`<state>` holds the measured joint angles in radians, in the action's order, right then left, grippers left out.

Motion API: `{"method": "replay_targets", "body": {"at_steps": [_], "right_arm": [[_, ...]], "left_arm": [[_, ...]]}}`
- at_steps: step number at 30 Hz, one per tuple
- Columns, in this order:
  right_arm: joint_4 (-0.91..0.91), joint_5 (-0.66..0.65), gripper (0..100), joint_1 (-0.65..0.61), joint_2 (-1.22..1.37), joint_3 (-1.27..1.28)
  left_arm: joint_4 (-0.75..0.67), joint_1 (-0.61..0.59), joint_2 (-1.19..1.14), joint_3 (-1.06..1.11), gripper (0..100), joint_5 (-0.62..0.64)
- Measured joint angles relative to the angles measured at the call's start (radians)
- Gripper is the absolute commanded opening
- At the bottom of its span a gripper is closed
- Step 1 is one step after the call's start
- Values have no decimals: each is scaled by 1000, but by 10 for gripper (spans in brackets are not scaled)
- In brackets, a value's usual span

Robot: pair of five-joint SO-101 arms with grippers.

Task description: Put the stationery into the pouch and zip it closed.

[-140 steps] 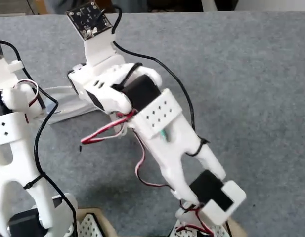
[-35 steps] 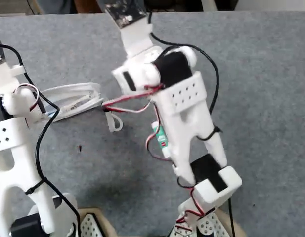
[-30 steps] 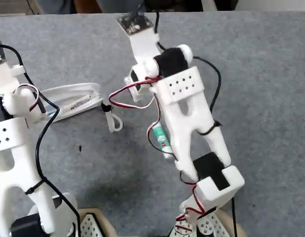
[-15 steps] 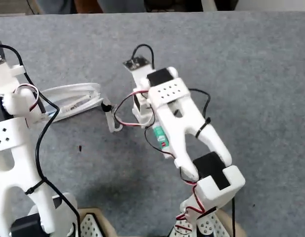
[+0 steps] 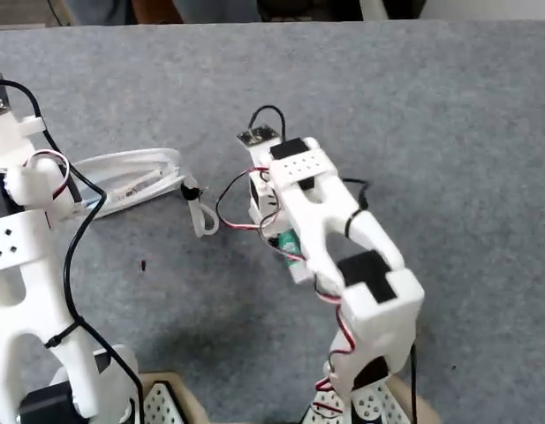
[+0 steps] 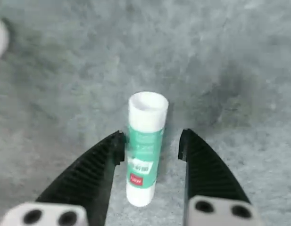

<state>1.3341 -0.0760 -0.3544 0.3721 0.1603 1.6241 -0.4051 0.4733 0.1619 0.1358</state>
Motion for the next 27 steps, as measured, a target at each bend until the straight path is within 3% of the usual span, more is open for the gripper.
{"method": "replay_targets", "body": {"at_steps": [20,27], "right_arm": [[-3,-35,195,3,57,-129],[-31,-35,134,3,57,-129]], "left_arm": [[-6,-2,3,28,29,0],[-12,-2,3,34,29,0]]}}
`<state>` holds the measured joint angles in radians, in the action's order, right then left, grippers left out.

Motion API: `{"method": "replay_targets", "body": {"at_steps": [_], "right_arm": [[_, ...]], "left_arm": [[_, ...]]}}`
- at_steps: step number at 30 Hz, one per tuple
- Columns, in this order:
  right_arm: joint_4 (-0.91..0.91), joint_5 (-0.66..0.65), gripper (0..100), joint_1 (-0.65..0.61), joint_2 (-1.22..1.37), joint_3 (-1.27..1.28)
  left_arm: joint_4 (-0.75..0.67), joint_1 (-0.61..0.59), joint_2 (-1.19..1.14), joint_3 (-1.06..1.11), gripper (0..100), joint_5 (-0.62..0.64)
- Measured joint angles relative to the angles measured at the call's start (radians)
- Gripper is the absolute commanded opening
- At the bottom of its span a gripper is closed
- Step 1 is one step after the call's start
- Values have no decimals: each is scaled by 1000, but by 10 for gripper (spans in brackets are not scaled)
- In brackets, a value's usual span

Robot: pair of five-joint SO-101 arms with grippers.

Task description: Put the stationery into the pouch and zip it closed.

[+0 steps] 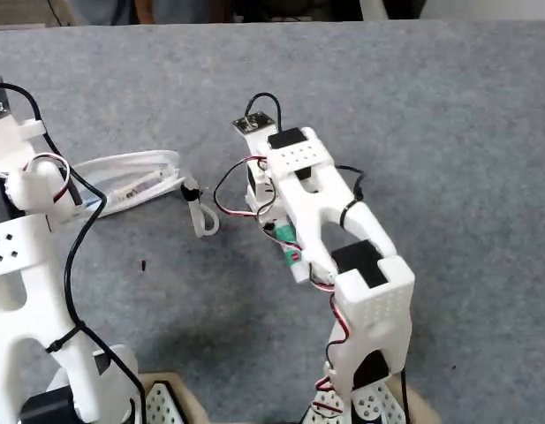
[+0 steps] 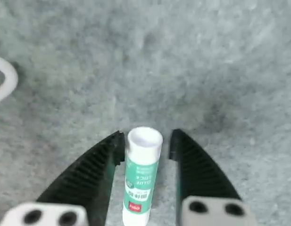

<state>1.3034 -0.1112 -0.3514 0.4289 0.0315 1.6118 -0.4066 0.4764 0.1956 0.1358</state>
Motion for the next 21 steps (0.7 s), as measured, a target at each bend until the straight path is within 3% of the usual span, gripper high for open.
{"method": "replay_targets", "body": {"at_steps": [21], "right_arm": [[57,-2,131,0,0,0]], "left_arm": [[-2,0,0,2,29,0]]}}
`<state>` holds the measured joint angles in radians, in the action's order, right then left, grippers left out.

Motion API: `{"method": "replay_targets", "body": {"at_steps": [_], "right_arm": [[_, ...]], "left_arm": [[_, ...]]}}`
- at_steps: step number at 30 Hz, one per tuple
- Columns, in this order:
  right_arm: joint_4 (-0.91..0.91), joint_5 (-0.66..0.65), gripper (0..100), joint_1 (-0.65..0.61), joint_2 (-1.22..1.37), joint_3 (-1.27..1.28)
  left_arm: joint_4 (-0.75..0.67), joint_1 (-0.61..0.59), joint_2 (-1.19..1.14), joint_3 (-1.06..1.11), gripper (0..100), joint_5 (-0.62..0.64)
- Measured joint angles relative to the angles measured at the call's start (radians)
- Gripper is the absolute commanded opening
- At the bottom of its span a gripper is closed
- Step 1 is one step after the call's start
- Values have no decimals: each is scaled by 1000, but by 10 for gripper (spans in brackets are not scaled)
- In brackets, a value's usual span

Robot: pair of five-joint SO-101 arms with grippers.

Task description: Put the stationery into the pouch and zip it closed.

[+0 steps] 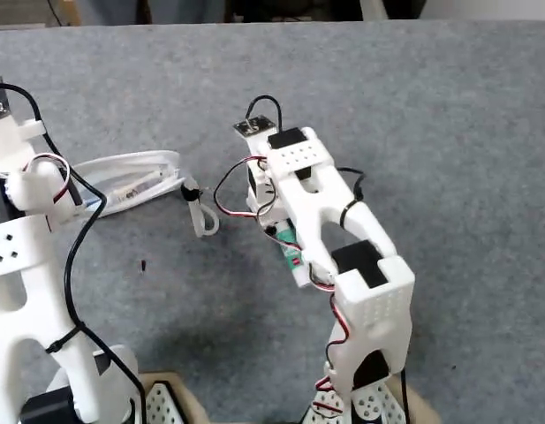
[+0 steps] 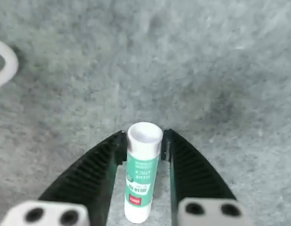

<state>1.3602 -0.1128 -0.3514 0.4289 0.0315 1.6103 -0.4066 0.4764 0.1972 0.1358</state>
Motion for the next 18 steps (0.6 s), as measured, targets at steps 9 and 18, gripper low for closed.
{"method": "replay_targets", "body": {"at_steps": [9,18], "right_arm": [[0,0,32,2,0,0],[0,0,13,2,0,0]], "left_arm": [[0,0,0,0,29,0],[0,0,0,0,29,0]]}}
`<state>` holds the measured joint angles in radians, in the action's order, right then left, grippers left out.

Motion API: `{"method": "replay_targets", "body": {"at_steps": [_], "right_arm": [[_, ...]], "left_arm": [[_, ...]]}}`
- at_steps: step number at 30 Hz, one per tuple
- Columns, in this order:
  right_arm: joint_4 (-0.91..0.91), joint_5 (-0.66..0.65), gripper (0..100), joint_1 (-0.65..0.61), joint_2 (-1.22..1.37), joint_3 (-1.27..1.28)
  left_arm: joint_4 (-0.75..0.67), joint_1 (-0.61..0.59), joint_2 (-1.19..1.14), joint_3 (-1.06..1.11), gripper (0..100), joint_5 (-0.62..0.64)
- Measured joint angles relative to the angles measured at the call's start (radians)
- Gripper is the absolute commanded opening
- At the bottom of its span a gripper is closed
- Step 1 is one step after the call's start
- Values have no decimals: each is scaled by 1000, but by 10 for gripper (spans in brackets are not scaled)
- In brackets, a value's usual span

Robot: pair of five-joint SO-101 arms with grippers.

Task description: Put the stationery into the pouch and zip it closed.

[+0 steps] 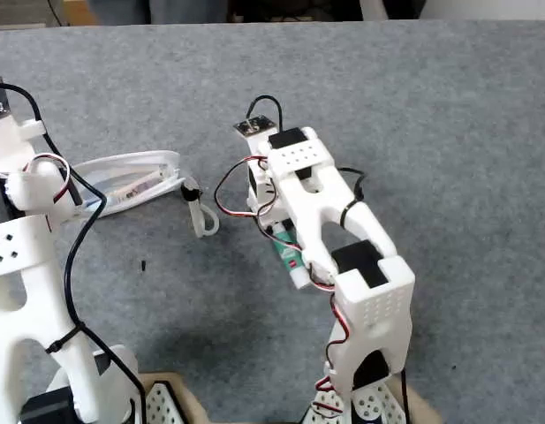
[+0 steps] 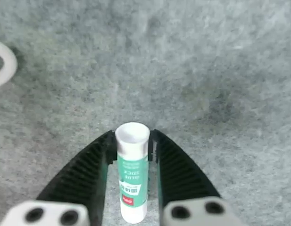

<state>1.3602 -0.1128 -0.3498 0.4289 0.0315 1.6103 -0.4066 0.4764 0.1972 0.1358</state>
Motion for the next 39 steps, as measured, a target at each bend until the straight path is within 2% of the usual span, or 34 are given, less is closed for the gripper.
{"method": "replay_targets", "body": {"at_steps": [9,15,22,30,33,39], "right_arm": [[89,0,12,0,0,-173],[226,0,12,0,0,-450],[384,0,12,2,0,-825],[399,-2,12,-8,-58,-1083],[400,-2,12,-46,-97,-1137],[371,-2,12,-152,-106,-1215]], "left_arm": [[0,0,3,0,29,0],[17,0,3,-3,29,0],[126,0,-12,-124,29,-2],[140,31,-14,-135,29,-2],[146,78,-14,-135,29,3],[146,95,-14,-135,29,8]]}}
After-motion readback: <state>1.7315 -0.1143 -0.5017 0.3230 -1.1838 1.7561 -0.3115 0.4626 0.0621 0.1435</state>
